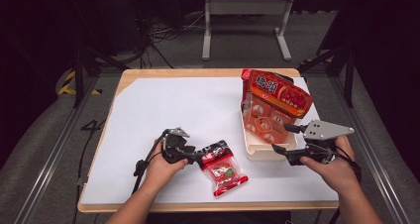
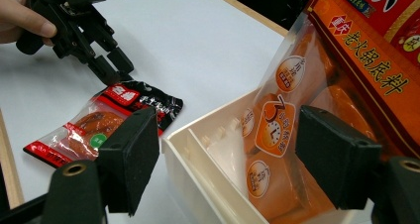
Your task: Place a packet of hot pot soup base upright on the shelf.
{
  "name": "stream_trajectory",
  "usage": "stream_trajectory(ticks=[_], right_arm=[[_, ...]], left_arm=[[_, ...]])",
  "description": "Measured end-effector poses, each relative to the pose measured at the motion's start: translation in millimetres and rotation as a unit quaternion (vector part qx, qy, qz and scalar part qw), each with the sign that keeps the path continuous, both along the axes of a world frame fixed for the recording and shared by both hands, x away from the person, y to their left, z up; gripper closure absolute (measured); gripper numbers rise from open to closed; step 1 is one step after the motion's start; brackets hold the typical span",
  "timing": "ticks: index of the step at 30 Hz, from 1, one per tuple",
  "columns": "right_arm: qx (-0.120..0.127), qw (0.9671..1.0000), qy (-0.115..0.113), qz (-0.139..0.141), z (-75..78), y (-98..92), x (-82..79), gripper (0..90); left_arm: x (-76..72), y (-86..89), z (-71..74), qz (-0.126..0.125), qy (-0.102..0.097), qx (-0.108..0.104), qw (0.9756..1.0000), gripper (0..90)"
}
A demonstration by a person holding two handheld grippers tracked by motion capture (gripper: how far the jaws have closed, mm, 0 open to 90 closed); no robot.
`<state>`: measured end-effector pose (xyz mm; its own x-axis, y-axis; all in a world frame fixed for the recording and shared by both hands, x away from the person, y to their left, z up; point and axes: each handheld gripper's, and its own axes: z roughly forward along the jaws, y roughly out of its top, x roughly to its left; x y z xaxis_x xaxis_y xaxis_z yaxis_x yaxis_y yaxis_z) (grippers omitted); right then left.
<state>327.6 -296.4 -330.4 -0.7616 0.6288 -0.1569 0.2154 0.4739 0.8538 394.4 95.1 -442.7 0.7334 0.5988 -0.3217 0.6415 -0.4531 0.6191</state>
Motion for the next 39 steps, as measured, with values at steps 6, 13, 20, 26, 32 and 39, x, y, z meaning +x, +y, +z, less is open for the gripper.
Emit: stream_trajectory(ticks=[6,13,20,26,32,39], right_arm=[[-0.002,1.0,-0.001,0.001,-0.5,1.0,-0.1,25.8],[-0.005,1.0,0.001,0.005,-2.3,4.3,-0.4,25.7],[-0.006,1.0,0.0,0.007,-2.6,4.6,-1.1,25.8],[-0.007,0.9999,0.001,0.01,-3.6,6.5,-1.3,25.8],[-0.01,0.9999,0.001,0.013,-4.9,9.6,0.0,25.8],[-0.013,0.9998,0.003,0.017,-7.5,12.0,0.9,25.8]], left_arm=[[-0.6,-0.4,-0.2,0.0,0.012,-0.003,0.9999,62.1],[-1.8,-0.7,0.7,0.001,0.016,0.003,0.9999,68.1],[-6.8,3.5,4.3,0.012,0.035,0.005,0.9993,59.5],[-5.5,1.1,2.6,0.011,0.036,0.009,0.9993,66.4],[-3.8,-2.1,0.3,0.015,0.039,0.0,0.9991,82.8],[-2.7,-8.0,0.1,0.019,0.035,-0.004,0.9992,89.8]])
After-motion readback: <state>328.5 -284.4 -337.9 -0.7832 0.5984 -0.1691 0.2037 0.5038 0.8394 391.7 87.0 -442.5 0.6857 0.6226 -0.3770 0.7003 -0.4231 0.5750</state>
